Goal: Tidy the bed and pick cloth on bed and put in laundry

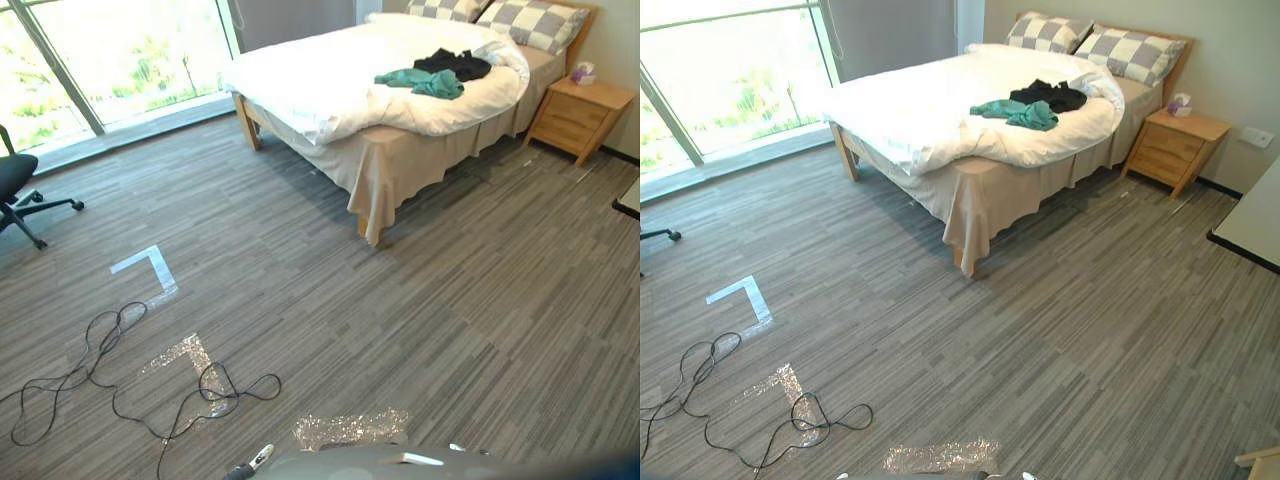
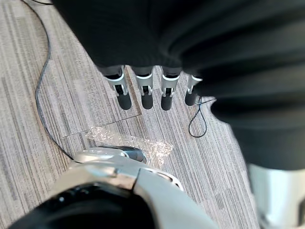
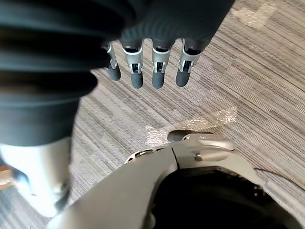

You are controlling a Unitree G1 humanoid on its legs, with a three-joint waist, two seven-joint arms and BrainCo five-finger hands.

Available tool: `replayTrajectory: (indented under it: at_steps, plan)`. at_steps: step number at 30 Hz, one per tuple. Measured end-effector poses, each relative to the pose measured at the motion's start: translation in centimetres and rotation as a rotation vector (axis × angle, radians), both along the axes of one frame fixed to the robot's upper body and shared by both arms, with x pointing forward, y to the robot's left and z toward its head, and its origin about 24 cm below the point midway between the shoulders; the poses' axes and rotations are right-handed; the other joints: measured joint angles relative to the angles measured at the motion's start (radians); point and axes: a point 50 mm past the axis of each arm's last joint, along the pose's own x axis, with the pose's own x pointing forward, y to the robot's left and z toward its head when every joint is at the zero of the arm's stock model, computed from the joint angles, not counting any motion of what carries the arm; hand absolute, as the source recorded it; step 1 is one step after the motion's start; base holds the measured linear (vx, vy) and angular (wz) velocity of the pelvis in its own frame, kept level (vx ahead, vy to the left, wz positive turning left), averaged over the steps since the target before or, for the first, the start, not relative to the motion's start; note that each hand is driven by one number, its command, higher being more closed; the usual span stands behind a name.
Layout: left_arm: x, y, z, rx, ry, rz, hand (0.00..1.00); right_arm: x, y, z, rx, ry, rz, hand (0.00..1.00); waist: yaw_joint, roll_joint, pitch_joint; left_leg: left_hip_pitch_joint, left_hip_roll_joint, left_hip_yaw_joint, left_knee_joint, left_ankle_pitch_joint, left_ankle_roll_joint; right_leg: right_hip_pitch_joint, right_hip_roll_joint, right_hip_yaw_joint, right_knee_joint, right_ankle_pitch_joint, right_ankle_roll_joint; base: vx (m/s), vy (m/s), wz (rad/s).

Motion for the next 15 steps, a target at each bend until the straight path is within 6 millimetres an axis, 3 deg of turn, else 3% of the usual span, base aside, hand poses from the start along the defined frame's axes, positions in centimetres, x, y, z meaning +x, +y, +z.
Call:
replayTrajectory:
  at_steps: [7,11,15]
  plan:
    - [0.2,0.11,0.04,0.016,-0.011,-0.032,0.0,0.01,0.09,-0.12,0.006,0.016,-0.009,0.0,0.0,0.0,0.006,0.053,-0.002,0.004,-0.035,0.011,0.004,0.053,0.008,-0.025,-0.035,0.014,-0.002,0.14,0.016,0.01]
    - [0.31,0.2,0.06,0.024,-0.009,-0.053,0.0,0.2,0.17,-0.15,0.009,0.015,-0.012,0.0,0.002,-0.005,0.014,0.077,-0.002,0.003,-0.05,0.01,-0.019,0.071,0.008,-0.038,-0.035,0.018,0.031,0.02,0.005,0.02]
    - [0.9,0.31,0.11,0.035,-0.012,-0.096,0.0,0.37,0.24,-0.15,0.011,0.013,-0.013,0.0,0.007,-0.007,0.026,0.084,-0.003,0.004,-0.051,0.002,-0.032,0.074,0.006,-0.038,-0.036,0.021,0.037,-0.04,0.003,-0.02]
